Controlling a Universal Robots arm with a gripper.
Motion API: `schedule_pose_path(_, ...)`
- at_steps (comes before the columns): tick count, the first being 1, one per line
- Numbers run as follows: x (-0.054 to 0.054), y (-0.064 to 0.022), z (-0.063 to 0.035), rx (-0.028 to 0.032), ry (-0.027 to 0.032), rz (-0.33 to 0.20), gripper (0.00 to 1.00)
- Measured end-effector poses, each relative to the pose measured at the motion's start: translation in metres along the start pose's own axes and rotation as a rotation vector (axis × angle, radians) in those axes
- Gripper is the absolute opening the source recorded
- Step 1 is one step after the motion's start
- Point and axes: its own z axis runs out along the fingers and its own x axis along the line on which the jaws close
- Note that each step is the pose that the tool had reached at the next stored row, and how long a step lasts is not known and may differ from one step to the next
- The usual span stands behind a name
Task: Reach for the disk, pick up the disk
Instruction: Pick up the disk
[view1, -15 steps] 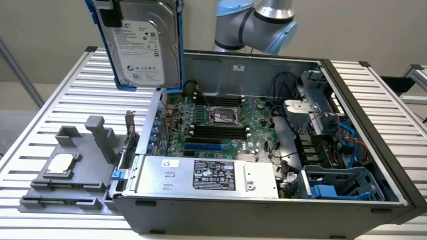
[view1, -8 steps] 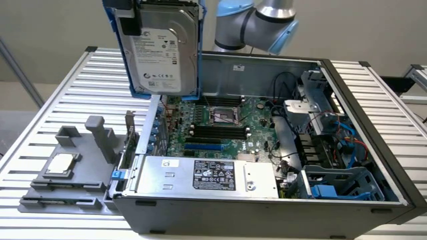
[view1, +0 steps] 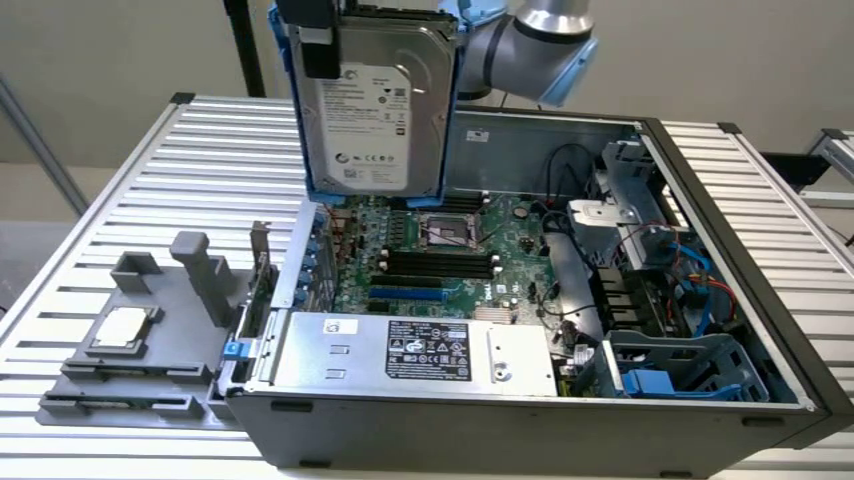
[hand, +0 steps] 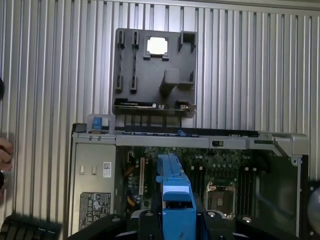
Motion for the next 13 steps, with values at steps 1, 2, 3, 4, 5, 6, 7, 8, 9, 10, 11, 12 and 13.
schedule_pose_path(1, 0.0, -0.0044, 0.0, 0.0, 0.0, 0.0, 0.33)
schedule_pose_path(2, 0.001, -0.0092, -0.0001, 0.0, 0.0, 0.0, 0.33)
schedule_pose_path(3, 0.001, -0.0137, 0.0, 0.0, -0.0001, 0.0, 0.33)
schedule_pose_path(4, 0.002, -0.0182, -0.0001, 0.0, 0.0, 0.0, 0.33)
schedule_pose_path(5, 0.002, -0.0228, -0.0001, 0.0, -0.0001, 0.0, 0.33)
schedule_pose_path(6, 0.003, -0.0272, -0.0002, 0.0001, -0.0001, 0.0, 0.33)
schedule_pose_path(7, 0.003, -0.0317, -0.0002, 0.0, -0.0001, 0.0, 0.33)
schedule_pose_path(8, 0.003, -0.0363, -0.0003, 0.0, 0.0, 0.0, 0.33)
schedule_pose_path(9, 0.004, -0.0409, -0.0002, 0.0, 0.0, 0.0, 0.33)
schedule_pose_path(10, 0.004, -0.0454, -0.0003, 0.0, 0.0, 0.0, 0.33)
schedule_pose_path(11, 0.005, -0.0499, -0.0002, 0.0, -0.0001, 0.0, 0.33)
schedule_pose_path(12, 0.005, -0.0544, -0.0002, 0.0, -0.0001, 0.0, 0.33)
schedule_pose_path(13, 0.005, -0.0589, -0.0003, 0.0, 0.0, 0.0, 0.33)
